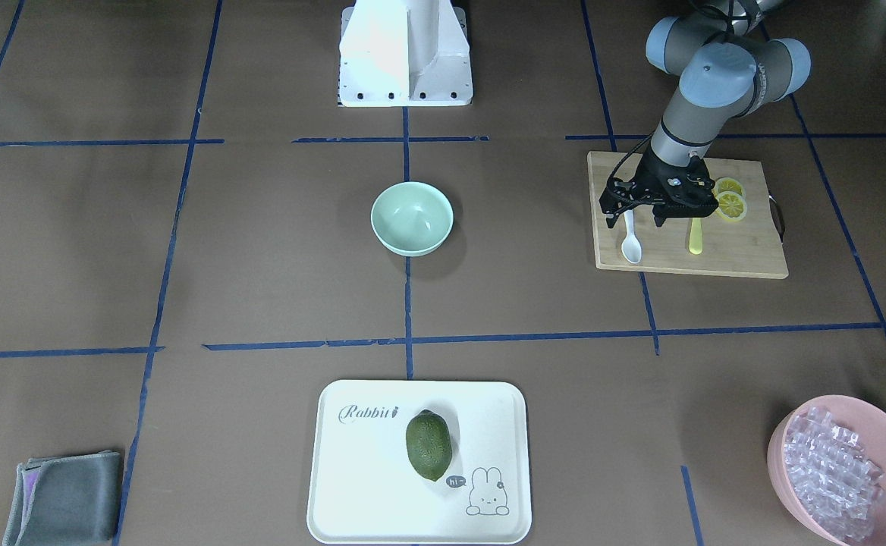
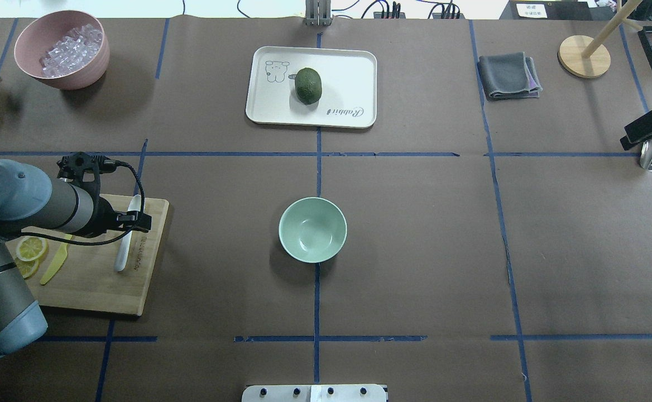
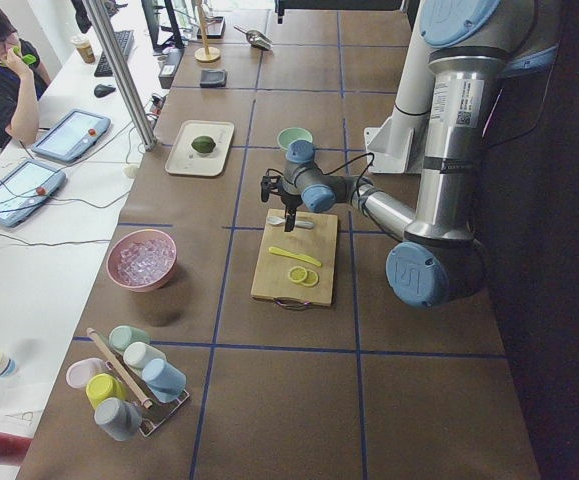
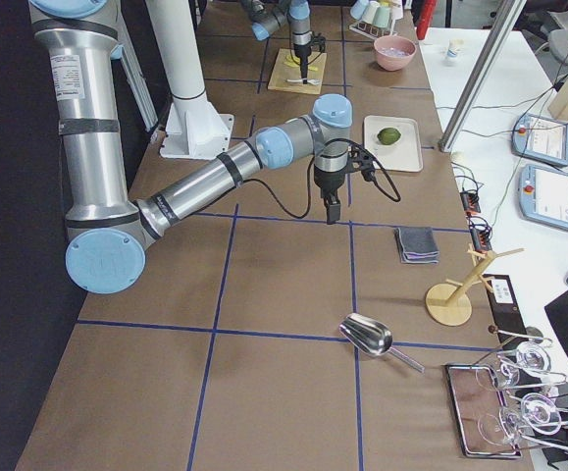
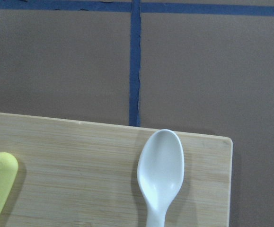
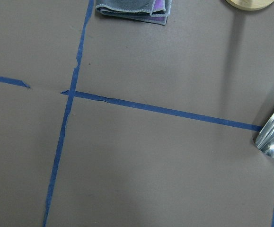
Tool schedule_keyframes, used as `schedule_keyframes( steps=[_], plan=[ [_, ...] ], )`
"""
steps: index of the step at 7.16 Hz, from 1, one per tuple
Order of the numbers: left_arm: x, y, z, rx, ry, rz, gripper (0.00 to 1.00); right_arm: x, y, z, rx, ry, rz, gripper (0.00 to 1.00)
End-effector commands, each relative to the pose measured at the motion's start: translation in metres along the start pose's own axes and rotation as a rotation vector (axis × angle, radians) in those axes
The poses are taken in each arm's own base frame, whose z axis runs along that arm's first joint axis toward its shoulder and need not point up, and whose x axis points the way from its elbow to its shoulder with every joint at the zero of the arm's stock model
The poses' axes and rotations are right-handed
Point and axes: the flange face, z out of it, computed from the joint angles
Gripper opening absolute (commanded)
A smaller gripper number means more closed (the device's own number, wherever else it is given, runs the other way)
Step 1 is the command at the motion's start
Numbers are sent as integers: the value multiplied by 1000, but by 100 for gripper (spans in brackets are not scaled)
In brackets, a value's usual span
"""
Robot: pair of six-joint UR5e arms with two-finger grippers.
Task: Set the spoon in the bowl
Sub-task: 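Lower the left gripper onto the white spoon handle and close it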
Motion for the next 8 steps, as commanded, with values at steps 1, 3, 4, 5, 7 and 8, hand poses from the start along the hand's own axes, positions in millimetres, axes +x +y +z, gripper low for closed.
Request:
schedule_keyframes(
  steps=[1,3,4,5,7,8],
  plan=[
    [-1,2,4,-7,-5,4,87,1,-1,1,-2,0,3,100],
    [1,3,4,-10,-2,6,84,1,-1,1,-2,2,5,100],
    [2,3,4,-11,-2,7,80,1,-1,1,-2,0,5,100],
    [2,4,3,-12,0,7,75,1,-2,2,-3,2,9,100],
    [4,5,1,-12,6,13,42,0,-4,3,-4,0,8,100],
    [7,8,-1,-12,11,19,26,0,-4,2,-2,2,8,100]
  ],
)
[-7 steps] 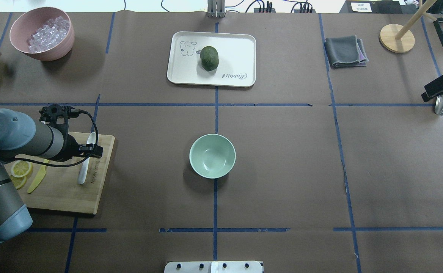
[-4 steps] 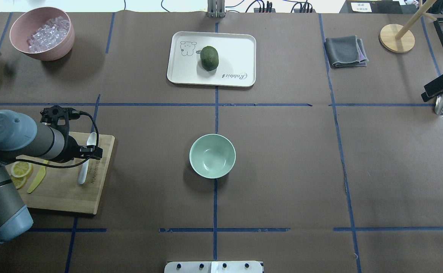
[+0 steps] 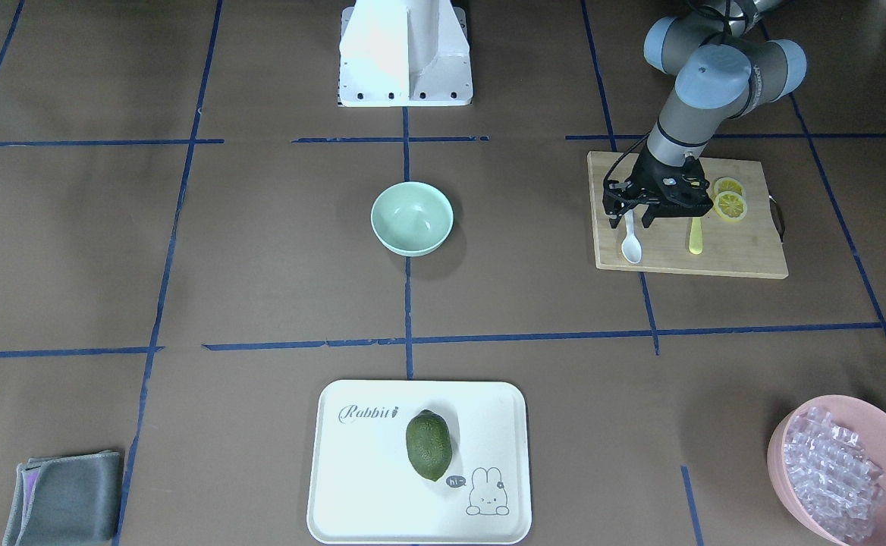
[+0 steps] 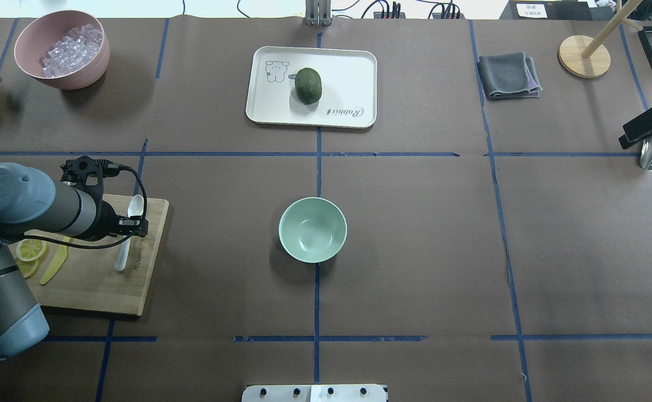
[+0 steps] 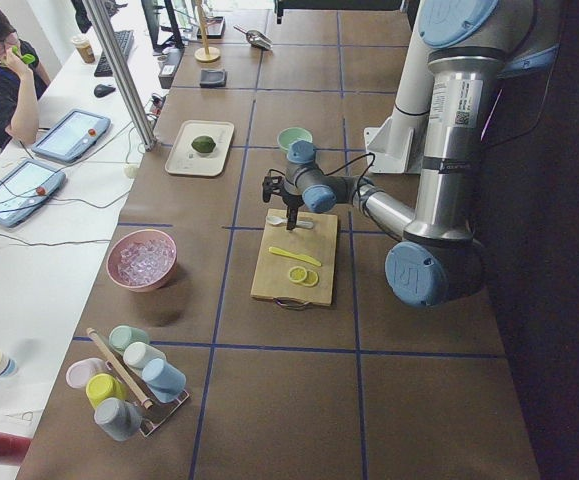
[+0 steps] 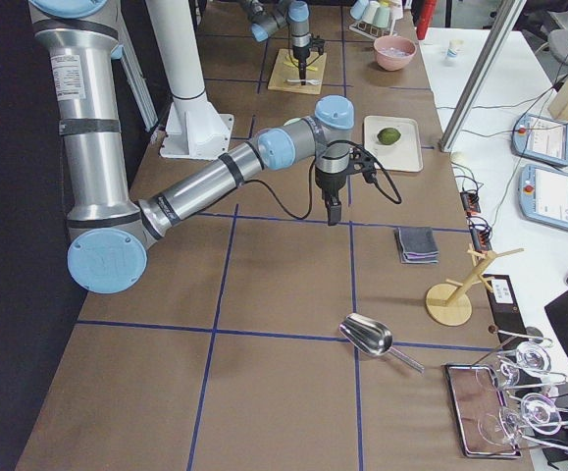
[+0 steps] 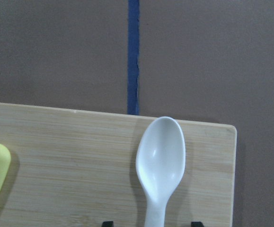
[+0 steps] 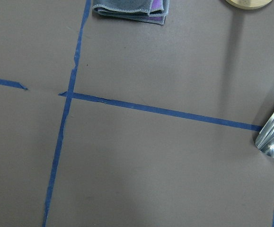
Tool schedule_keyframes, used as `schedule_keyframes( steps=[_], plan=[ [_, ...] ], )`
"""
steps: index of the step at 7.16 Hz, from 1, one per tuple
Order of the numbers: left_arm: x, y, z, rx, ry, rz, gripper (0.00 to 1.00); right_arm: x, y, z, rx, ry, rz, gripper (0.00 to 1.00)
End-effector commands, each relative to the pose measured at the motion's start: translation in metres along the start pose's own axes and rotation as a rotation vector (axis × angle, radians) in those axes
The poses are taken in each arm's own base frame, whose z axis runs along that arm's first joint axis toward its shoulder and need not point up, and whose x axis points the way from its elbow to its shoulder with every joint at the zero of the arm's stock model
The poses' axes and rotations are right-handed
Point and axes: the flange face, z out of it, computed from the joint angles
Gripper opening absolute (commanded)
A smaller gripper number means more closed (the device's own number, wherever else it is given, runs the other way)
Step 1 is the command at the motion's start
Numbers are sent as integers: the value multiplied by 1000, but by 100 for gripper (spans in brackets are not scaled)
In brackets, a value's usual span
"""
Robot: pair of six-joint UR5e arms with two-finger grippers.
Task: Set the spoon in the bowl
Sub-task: 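Lower the left gripper onto the white spoon handle and close it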
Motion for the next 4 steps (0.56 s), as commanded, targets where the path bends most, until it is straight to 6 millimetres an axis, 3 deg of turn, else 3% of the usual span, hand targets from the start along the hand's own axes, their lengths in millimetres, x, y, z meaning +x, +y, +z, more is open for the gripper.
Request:
schedule_keyframes(
  steps=[1,3,4],
  plan=[
    [3,3,-1,-2,4,7,12,0,0,1,-1,1,0,100],
    [3,4,-5,-3,11,6,5,0,-1,1,-2,1,2,100],
    [5,12,-23,-30,35,9,2,0,-2,1,-1,1,1,100]
  ],
)
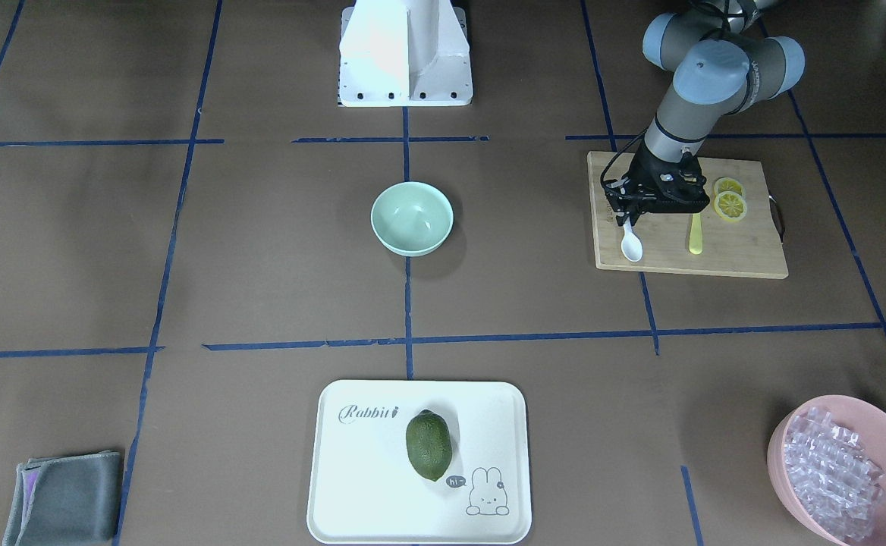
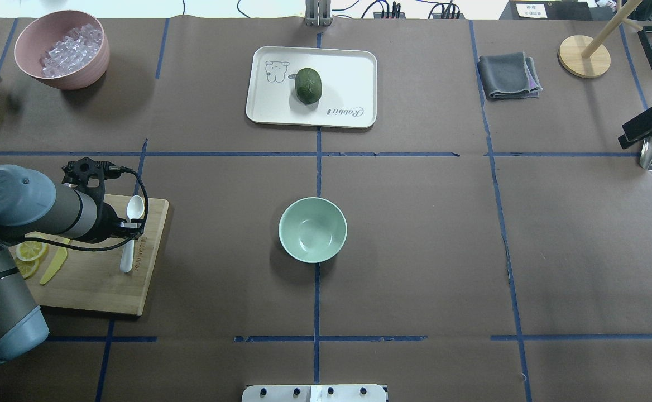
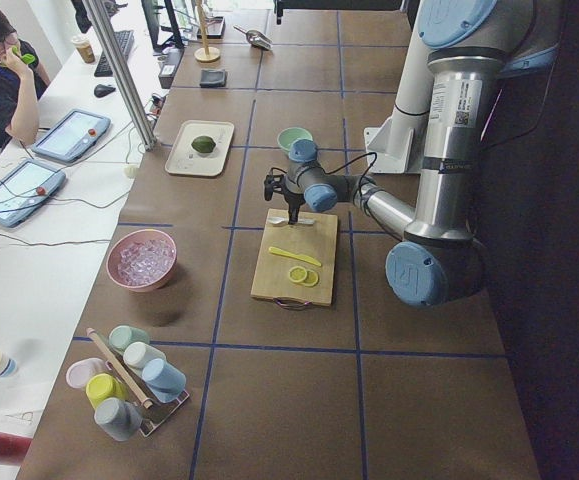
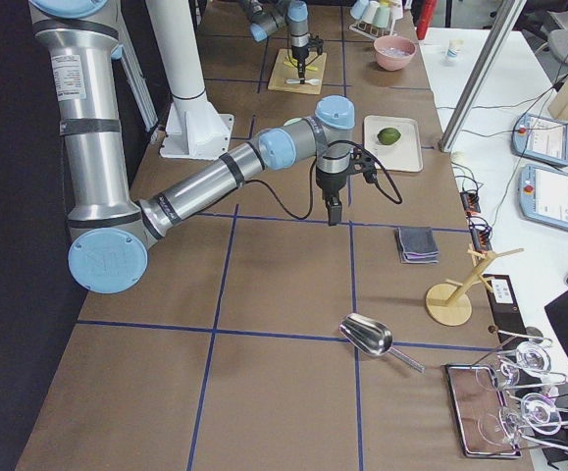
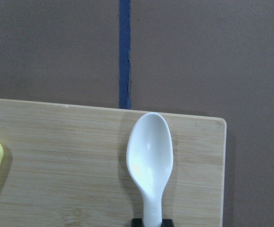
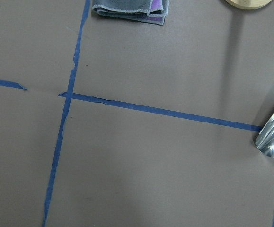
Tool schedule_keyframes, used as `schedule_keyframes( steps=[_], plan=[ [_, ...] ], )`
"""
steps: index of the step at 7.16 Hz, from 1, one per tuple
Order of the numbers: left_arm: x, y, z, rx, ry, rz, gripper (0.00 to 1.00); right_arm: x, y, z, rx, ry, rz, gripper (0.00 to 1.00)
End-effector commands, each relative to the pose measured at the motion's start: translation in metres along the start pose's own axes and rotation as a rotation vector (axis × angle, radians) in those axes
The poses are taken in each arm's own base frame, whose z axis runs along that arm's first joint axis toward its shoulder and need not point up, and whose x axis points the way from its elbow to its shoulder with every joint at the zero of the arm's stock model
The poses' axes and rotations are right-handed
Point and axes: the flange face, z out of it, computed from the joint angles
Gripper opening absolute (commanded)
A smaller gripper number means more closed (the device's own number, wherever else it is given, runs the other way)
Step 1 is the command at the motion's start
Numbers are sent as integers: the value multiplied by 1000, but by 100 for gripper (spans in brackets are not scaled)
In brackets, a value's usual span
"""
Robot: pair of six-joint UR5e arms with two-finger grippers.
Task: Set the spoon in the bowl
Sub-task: 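Lower the left gripper onto the white spoon handle and close it, then lift the white spoon with the left gripper and carry it over the bowl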
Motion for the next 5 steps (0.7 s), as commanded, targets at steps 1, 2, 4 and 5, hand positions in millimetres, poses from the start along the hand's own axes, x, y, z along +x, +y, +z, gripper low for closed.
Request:
schedule_keyframes(
  steps=[1,2,4,5],
  plan=[
    [17,15,-46,-88,44,-6,0,0,0,0,0,-2,0,100],
    [32,20,-71,-106,27,-13,0,0,0,-1,1,-1,1,100],
    [121,0,-116,-131,62,-16,0,2,0,1,-4,0,3,100],
    [178,-15,-137,-131,79,-43,0,2,0,1,-4,0,5,100]
  ],
)
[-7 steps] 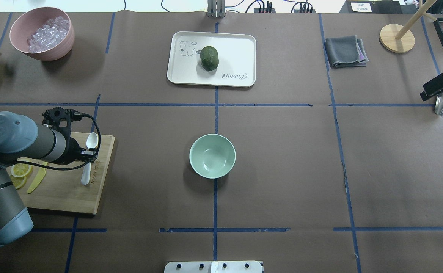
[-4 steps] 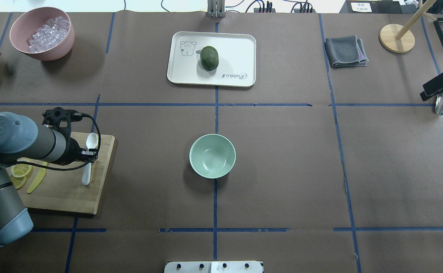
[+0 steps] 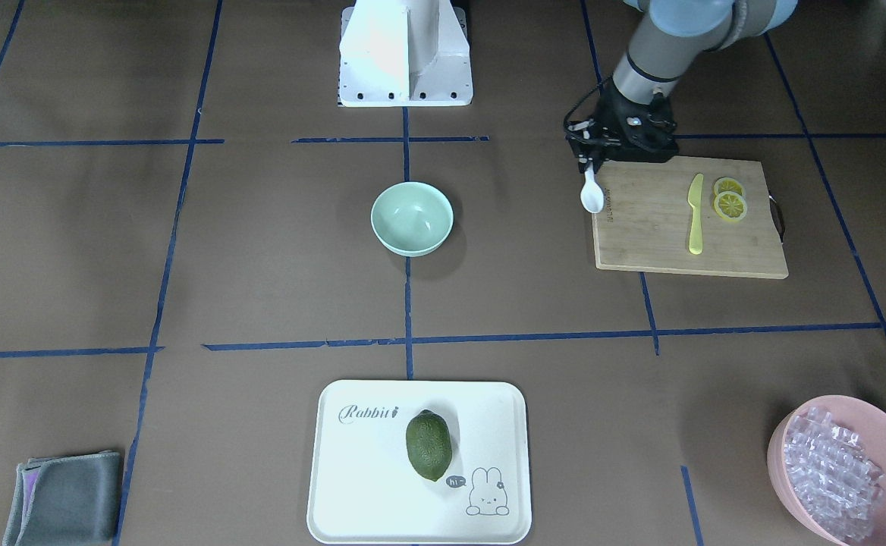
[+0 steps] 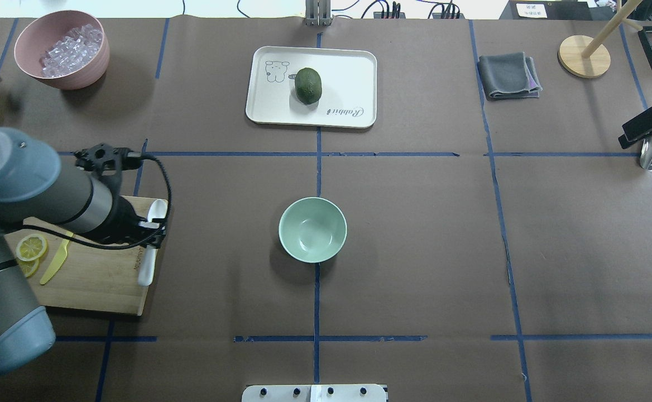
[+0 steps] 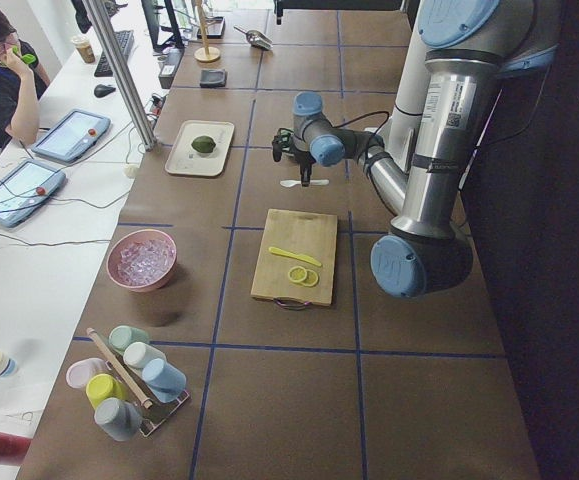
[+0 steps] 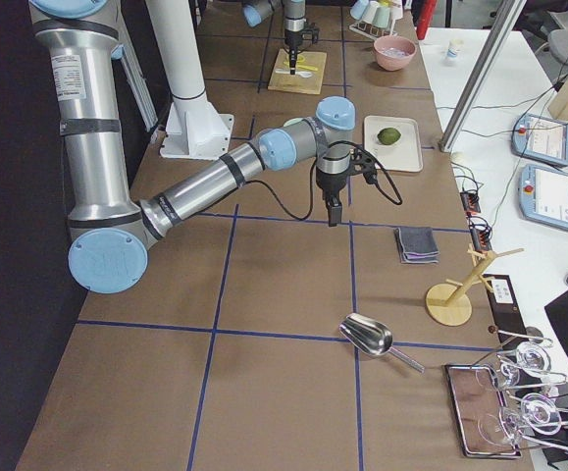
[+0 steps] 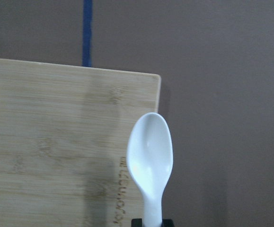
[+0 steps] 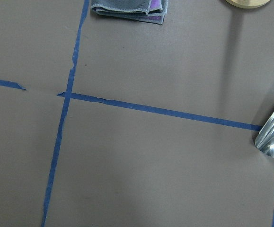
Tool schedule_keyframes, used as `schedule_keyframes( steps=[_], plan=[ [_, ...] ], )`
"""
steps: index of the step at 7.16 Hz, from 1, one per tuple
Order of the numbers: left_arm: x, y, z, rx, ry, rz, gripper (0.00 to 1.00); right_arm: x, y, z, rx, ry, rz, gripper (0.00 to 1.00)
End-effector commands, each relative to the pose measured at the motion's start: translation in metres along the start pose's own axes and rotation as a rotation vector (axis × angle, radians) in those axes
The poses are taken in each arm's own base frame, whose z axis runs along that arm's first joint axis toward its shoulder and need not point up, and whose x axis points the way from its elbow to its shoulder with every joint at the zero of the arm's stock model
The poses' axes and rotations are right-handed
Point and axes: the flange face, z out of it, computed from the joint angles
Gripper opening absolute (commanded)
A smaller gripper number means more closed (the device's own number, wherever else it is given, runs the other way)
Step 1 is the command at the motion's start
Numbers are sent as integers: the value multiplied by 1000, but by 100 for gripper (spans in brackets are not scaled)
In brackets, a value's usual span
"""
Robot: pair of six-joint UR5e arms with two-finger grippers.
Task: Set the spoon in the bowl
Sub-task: 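Lift the white spoon with the left gripper and carry it over the bowl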
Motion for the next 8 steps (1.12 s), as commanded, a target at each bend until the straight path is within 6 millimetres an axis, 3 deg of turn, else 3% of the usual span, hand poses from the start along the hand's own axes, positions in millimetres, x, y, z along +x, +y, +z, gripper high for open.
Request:
schedule_keyframes(
  steps=[1,2,3,4,8],
  plan=[
    [103,-16,-22,-17,42,-88,0,1,1,1,-2,1,3,100],
    [154,-12,-13,-38,67,-111,0,3,3,3,-7,2,7,100],
    [200,-25,-8,-43,74,-125,0,3,3,3,-7,2,7,100],
    [234,-18,7,-69,64,-145,0,3,3,3,-7,2,7,100],
    [235,-26,44,-82,40,-144,6,4,3,3,-8,3,8,100]
  ],
)
